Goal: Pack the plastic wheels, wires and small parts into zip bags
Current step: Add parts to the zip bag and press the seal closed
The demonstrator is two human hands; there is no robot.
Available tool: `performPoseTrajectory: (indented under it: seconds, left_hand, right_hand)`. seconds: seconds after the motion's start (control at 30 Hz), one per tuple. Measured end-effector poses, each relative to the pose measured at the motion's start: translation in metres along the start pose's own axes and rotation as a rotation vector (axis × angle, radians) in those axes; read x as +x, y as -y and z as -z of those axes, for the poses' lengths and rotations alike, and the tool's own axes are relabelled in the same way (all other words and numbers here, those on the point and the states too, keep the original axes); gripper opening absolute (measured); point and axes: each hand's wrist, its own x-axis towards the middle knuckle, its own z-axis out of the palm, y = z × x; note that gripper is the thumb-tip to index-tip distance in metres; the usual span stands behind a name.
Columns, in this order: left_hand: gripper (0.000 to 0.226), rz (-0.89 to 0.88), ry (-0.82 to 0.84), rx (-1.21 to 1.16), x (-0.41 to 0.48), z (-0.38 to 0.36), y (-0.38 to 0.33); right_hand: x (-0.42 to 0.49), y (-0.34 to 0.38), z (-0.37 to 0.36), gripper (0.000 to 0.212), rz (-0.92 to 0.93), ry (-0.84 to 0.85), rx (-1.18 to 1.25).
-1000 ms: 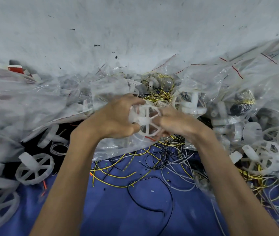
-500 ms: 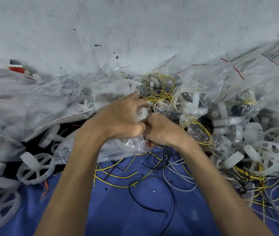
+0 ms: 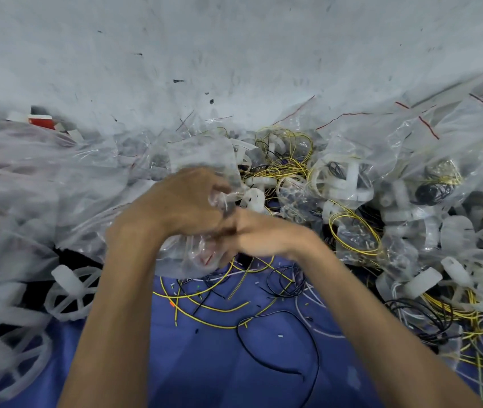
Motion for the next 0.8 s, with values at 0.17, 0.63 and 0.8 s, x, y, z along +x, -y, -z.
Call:
performPoseTrajectory:
  seconds: [0.17,0.63,0.8]
  left_hand:
    - [0.05,0.062,-0.158,-0.011,0.0,0.003,0.017]
    - [0.052,0.006,-0.122,-0.067,0.003,0.001,0.02]
    - [0.053,-0.007,-0.128,-0.112,0.001,0.002,0.009]
  right_hand:
    - [0.03,-0.045,0.058,0.015,-0.141,-0.864,-0.107]
    - [0.01,-0.065,0.057,0.026,-0.035,-0.999,-0.079]
    - [-0.027,-0.038,0.061,0.028,0.034,-1.147,0.419]
